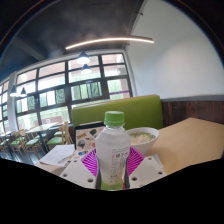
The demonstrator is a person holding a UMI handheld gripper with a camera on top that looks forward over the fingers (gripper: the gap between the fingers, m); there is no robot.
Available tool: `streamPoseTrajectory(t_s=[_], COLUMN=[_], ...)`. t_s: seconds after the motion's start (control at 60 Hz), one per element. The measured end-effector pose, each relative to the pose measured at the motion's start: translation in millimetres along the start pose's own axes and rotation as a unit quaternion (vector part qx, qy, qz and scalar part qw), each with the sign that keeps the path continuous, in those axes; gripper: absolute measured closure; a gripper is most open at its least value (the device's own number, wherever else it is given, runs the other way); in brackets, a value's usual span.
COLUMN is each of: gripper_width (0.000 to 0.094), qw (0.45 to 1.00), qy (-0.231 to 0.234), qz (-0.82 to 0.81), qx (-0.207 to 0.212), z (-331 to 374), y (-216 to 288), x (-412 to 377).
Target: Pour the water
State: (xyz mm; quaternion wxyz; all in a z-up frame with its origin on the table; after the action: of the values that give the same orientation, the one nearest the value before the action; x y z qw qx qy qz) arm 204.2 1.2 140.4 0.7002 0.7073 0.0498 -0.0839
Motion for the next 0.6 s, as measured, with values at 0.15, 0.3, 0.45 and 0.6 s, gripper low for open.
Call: streamPoseTrajectory(t_s=[0.15, 0.3, 0.45, 0.6], gripper_width=[0.0619, 0.0607, 0.0591, 0.0533], qw=[1.000, 0.996, 0.992, 0.993], qy=[-0.012, -0.007, -0.001, 0.005], qz=[0.021, 0.092, 0.121, 0.117], qx=[-0.008, -0.010, -0.024, -0.023], z=[-1, -15, -15, -17], y=[-20, -27, -42, -41], x=[25, 16, 18, 16])
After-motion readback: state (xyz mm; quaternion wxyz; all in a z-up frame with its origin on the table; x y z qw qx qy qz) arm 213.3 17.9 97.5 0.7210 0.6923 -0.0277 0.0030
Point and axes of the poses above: the point between the fingertips, and its own axes, seen from behind it with the camera up: x to the right, y up, z backward, against the way the camera looks, the point moved 8 cm from there along z, backward, against the way the camera looks, and after that the axes turned 3 degrees about x, right-handed, at the moved point
